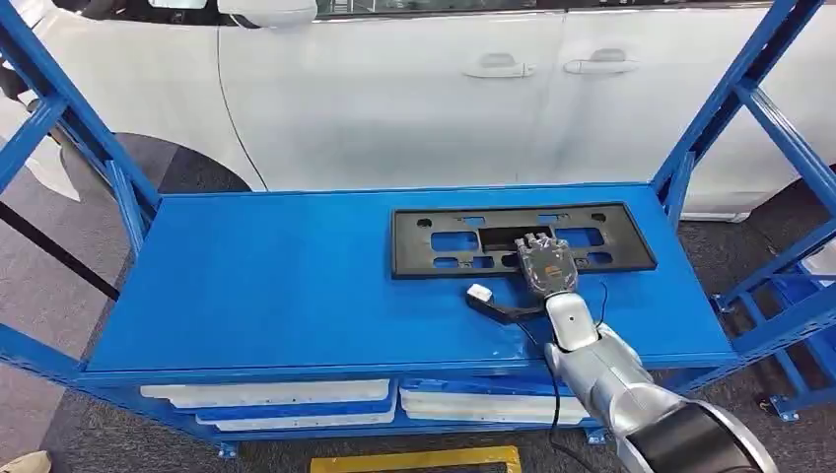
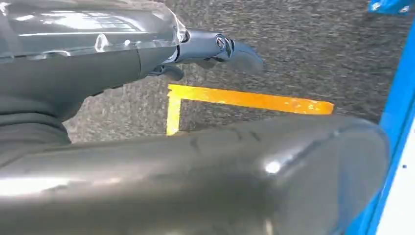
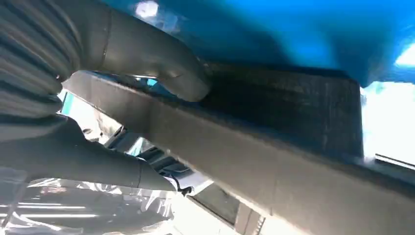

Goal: Take the parts from the cabinet and place them on the table.

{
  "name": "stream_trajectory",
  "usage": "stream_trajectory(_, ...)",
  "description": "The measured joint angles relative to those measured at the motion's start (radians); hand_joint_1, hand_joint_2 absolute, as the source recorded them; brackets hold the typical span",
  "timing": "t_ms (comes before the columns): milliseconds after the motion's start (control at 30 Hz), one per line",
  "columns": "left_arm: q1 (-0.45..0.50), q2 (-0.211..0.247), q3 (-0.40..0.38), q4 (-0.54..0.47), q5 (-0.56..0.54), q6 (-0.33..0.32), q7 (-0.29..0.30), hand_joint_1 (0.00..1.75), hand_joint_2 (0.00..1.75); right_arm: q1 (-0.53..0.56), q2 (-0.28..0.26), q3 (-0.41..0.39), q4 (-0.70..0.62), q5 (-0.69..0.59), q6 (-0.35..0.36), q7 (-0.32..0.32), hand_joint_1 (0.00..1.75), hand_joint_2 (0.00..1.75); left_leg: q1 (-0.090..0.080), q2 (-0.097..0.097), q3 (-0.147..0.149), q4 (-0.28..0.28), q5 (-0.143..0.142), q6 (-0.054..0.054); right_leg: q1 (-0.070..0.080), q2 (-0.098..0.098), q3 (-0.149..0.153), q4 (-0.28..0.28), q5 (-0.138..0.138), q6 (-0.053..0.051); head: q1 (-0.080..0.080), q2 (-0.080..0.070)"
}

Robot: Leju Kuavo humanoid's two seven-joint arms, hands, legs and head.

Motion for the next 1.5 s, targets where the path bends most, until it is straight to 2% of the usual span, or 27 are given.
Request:
stream_trajectory(33,0.001,0.0,0.0,0.0,0.0,-0.005,-0.014,0.0,0.0,0.001,0.0,-0.003,0.0,0.0,-0.002,-0.001,1.75,1.75,0.001,0.0,0.008,-0.018,0.022,-0.001,-0.001,0.0,0.001,0.001,0.0,0.001,0.0,0.0)
stream_trajectory(67,0.001,0.003,-0.001,0.0,-0.001,-0.015,-0.04,0.0,0.0,0.002,0.0,-0.008,0.0,0.001,-0.005,-0.005,1.75,1.75,0.003,0.0,0.039,-0.084,0.064,-0.002,-0.002,0.001,0.002,0.003,-0.002,0.003,0.0,0.0)
stream_trajectory(100,0.001,0.004,-0.002,0.0,-0.002,-0.024,-0.062,0.0,1.75,0.002,0.0,-0.012,0.0,0.003,-0.008,-0.012,1.75,1.75,0.004,0.001,0.083,-0.174,0.11,-0.002,-0.004,0.001,0.003,0.006,-0.004,0.007,0.0,0.0)
stream_trajectory(133,0.0,0.005,-0.004,0.0,-0.004,-0.031,-0.081,0.0,1.75,0.002,0.0,-0.02,0.0,0.004,-0.01,-0.02,1.75,1.75,0.007,0.002,0.133,-0.275,0.152,-0.003,-0.006,0.001,0.002,0.014,-0.009,0.013,0.0,0.0)
stream_trajectory(167,-0.001,0.004,-0.007,0.0,-0.004,-0.035,-0.087,0.0,1.75,0.001,-0.001,-0.027,0.0,0.004,-0.01,-0.024,1.75,1.75,0.004,0.001,0.149,-0.309,0.136,-0.001,0.002,0.003,-0.003,0.023,-0.014,0.022,0.0,0.0)
stream_trajectory(200,-0.001,0.004,-0.01,0.0,-0.004,-0.036,-0.09,0.0,1.75,0.001,-0.002,-0.032,-0.001,0.005,-0.01,-0.03,1.75,1.75,0.003,-0.003,0.147,-0.309,0.141,0.016,0.002,0.005,-0.007,0.027,-0.015,0.026,0.0,0.0)
stream_trajectory(333,0.0,0.005,-0.018,0.0,-0.01,-0.031,-0.088,0.0,1.75,0.001,-0.002,-0.052,-0.005,0.011,-0.011,-0.047,1.75,1.75,0.002,0.001,0.145,-0.316,0.15,0.043,-0.003,0.009,-0.01,0.029,-0.017,0.048,0.0,0.0)
stream_trajectory(367,-0.001,0.005,-0.019,0.0,-0.01,-0.031,-0.088,0.0,1.75,0.0,-0.002,-0.056,-0.005,0.012,-0.01,-0.047,1.75,1.75,0.002,0.001,0.144,-0.317,0.152,0.048,-0.005,0.008,-0.026,0.065,-0.045,0.051,0.0,0.0)
stream_trajectory(433,-0.001,0.005,-0.02,0.0,-0.01,-0.031,-0.088,0.0,1.75,0.003,-0.002,-0.06,-0.005,0.012,-0.01,-0.047,1.75,1.75,0.0,0.002,0.139,-0.316,0.153,0.05,-0.006,0.008,-0.102,0.224,-0.128,0.058,0.0,0.0)
stream_trajectory(500,0.0,0.005,-0.021,0.0,-0.01,-0.031,-0.087,0.0,1.75,0.01,-0.001,-0.06,-0.005,0.013,-0.01,-0.049,1.75,1.75,-0.002,0.002,0.137,-0.316,0.153,0.051,-0.006,0.008,-0.167,0.354,-0.165,0.059,0.0,0.0)
stream_trajectory(567,0.0,0.005,-0.022,0.0,-0.01,-0.031,-0.087,0.0,1.75,0.009,-0.001,-0.064,-0.006,0.014,-0.01,-0.05,1.75,1.75,-0.004,0.0,0.141,-0.316,0.152,0.051,-0.006,0.008,-0.143,0.296,-0.109,0.052,0.0,0.0)
stream_trajectory(633,-0.001,0.004,-0.023,0.0,-0.011,-0.03,-0.081,0.0,1.75,0.007,-0.001,-0.068,-0.01,0.017,-0.01,-0.056,1.75,1.75,-0.006,-0.001,0.148,-0.316,0.15,0.049,-0.001,0.008,-0.05,0.105,-0.015,0.035,0.0,0.0)
stream_trajectory(667,-0.002,0.002,-0.024,0.001,-0.013,-0.027,-0.073,0.0,1.75,0.007,-0.001,-0.074,-0.019,0.018,-0.011,-0.069,1.75,1.75,-0.005,-0.001,0.147,-0.316,0.149,0.048,0.006,0.009,-0.019,0.035,-0.004,0.022,0.0,0.0)
stream_trajectory(767,-0.003,0.002,-0.025,0.002,-0.026,-0.013,-0.066,0.0,1.75,0.017,0.011,-0.094,-0.069,0.009,-0.011,-0.133,1.75,1.75,-0.006,0.0,0.143,-0.317,0.147,0.029,0.013,0.006,-0.02,0.027,-0.008,0.02,0.0,0.0)
stream_trajectory(800,-0.003,0.002,-0.026,0.002,-0.032,-0.007,-0.074,0.0,1.75,0.03,0.016,-0.111,-0.107,-0.026,-0.011,-0.18,1.75,1.75,-0.005,0.0,0.145,-0.322,0.15,0.022,0.013,0.006,-0.02,0.024,-0.005,0.015,0.0,0.0)
stream_trajectory(833,-0.004,0.002,-0.029,0.002,-0.036,-0.002,-0.08,0.0,1.75,0.045,0.025,-0.134,-0.145,-0.079,-0.011,-0.275,1.75,1.75,-0.008,0.001,0.142,-0.316,0.145,0.016,-0.001,0.004,-0.014,0.009,0.004,0.008,0.0,0.0)
stream_trajectory(867,-0.003,0.005,-0.032,0.002,-0.039,-0.001,-0.085,0.0,1.75,0.055,0.037,-0.162,-0.179,-0.136,-0.011,-0.364,1.75,1.75,-0.006,0.001,0.134,-0.295,0.128,0.011,0.001,0.001,-0.012,0.003,0.006,0.004,0.0,0.0)
stream_trajectory(900,-0.004,0.005,-0.035,0.002,-0.042,0.0,-0.088,0.0,1.75,0.061,0.057,-0.19,-0.203,-0.193,-0.011,-0.445,1.75,1.75,-0.006,0.001,0.109,-0.239,0.091,0.008,0.001,0.002,-0.014,0.003,0.006,-0.002,0.0,0.0)
stream_trajectory(967,-0.008,0.005,-0.042,0.002,-0.047,0.001,-0.089,0.0,1.75,0.075,0.099,-0.242,-0.255,-0.398,-0.011,-0.688,1.75,1.75,-0.004,0.001,0.032,-0.075,0.016,-0.001,0.003,0.007,-0.016,0.005,0.006,-0.004,0.0,0.0)
stream_trajectory(1000,-0.011,0.005,-0.045,0.002,-0.047,0.003,-0.089,0.0,1.75,0.084,0.118,-0.265,-0.278,-0.495,-0.002,-0.781,1.75,1.75,-0.004,0.001,-0.001,-0.01,0.0,-0.004,0.004,0.007,-0.015,0.006,0.004,-0.006,0.0,0.0)
stream_trajectory(1067,-0.014,0.006,-0.046,0.002,-0.046,0.007,-0.089,0.0,1.75,0.112,0.14,-0.276,-0.347,-0.705,0.062,-0.894,1.75,1.75,-0.004,0.001,0.005,-0.041,0.045,-0.004,0.004,0.006,-0.012,0.011,-0.001,-0.004,0.0,0.0)
stream_trajectory(1133,-0.014,0.008,-0.047,0.002,-0.041,0.007,-0.097,0.0,1.75,0.144,0.15,-0.264,-0.465,-0.949,0.142,-0.916,1.75,1.75,-0.004,0.001,0.087,-0.222,0.143,0.0,0.003,0.002,-0.009,0.021,-0.011,0.001,0.0,0.0)
stream_trajectory(1167,-0.014,0.01,-0.047,0.002,-0.037,0.006,-0.104,0.0,1.75,0.162,0.149,-0.251,-0.53,-1.051,0.183,-0.916,1.75,1.75,-0.003,0.003,0.116,-0.297,0.165,0.004,0.003,0.001,-0.011,0.028,-0.017,0.006,0.0,0.0)
stream_trajectory(1267,-0.01,0.01,-0.046,0.002,-0.027,-0.003,-0.118,0.0,1.75,0.232,0.137,-0.209,-0.754,-1.267,0.295,-0.916,1.75,1.75,-0.009,0.002,0.117,-0.305,0.155,0.021,0.009,0.002,-0.023,0.034,-0.017,0.017,0.0,0.0)
stream_trajectory(1367,-0.014,0.01,-0.046,0.002,-0.023,-0.007,-0.122,0.0,1.75,0.275,0.126,-0.179,-0.899,-1.297,0.315,-0.916,1.75,1.75,-0.005,0.004,0.125,-0.32,0.164,0.041,0.004,0.004,-0.023,0.045,-0.032,0.032,0.0,0.0)
stream_trajectory(1400,-0.016,0.01,-0.046,0.002,-0.022,-0.007,-0.123,0.0,1.75,0.279,0.12,-0.174,-0.929,-1.303,0.316,-0.916,1.75,1.75,-0.004,0.003,0.125,-0.322,0.164,0.045,0.005,0.005,-0.042,0.083,-0.059,0.037,0.0,0.0)
stream_trajectory(1500,-0.016,0.011,-0.046,0.002,-0.021,-0.007,-0.124,0.0,1.75,0.308,0.106,-0.15,-1.005,-1.354,0.352,-0.917,1.75,1.75,-0.004,0.002,0.124,-0.322,0.164,0.05,-0.002,0.005,-0.161,0.325,-0.164,0.049,0.0,0.0)
